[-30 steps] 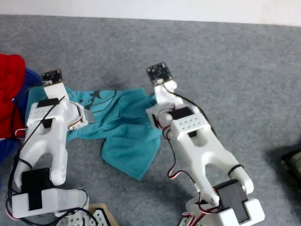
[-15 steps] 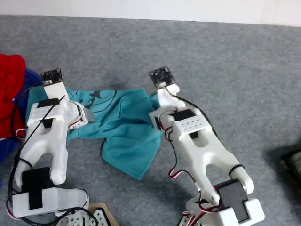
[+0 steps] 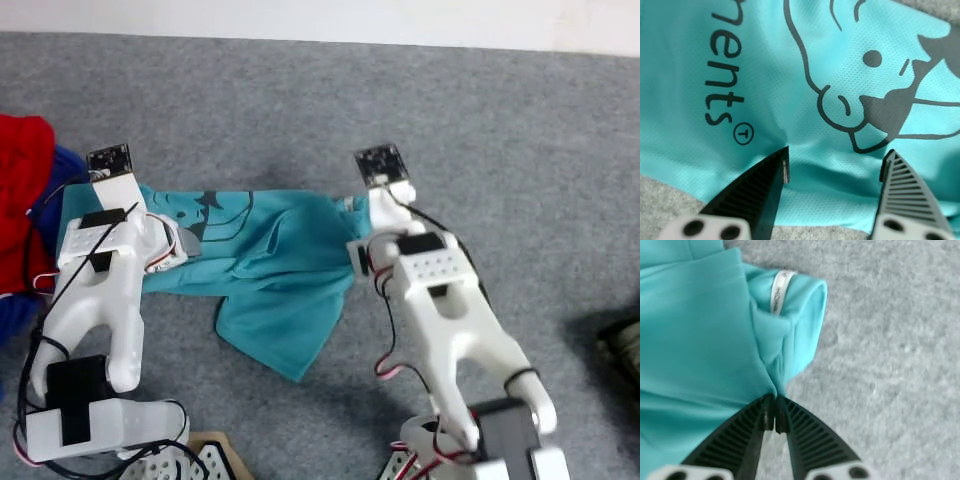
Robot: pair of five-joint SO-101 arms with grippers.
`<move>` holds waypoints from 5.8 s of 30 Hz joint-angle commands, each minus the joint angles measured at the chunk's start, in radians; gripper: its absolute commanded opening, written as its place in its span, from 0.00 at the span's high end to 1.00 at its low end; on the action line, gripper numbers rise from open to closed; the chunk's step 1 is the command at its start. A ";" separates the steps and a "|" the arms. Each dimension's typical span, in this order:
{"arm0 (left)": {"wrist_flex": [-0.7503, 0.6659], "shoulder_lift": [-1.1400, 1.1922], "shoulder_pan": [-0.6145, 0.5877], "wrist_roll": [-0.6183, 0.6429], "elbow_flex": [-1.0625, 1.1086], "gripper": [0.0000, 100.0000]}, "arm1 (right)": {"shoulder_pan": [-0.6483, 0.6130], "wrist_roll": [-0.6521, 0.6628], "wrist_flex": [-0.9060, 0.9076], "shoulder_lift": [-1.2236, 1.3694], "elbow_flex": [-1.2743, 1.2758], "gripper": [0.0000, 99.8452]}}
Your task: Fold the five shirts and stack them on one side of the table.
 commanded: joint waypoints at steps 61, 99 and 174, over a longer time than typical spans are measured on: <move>-0.075 -0.002 -0.041 0.000 0.013 0.70 | -0.495 0.362 0.131 -0.203 0.251 0.99; -0.077 -0.002 -0.041 0.000 0.016 0.70 | -0.113 0.330 0.232 0.372 -0.679 0.99; 0.144 -0.271 -0.176 0.008 -0.105 0.70 | -0.311 0.109 -0.171 -0.389 0.349 0.82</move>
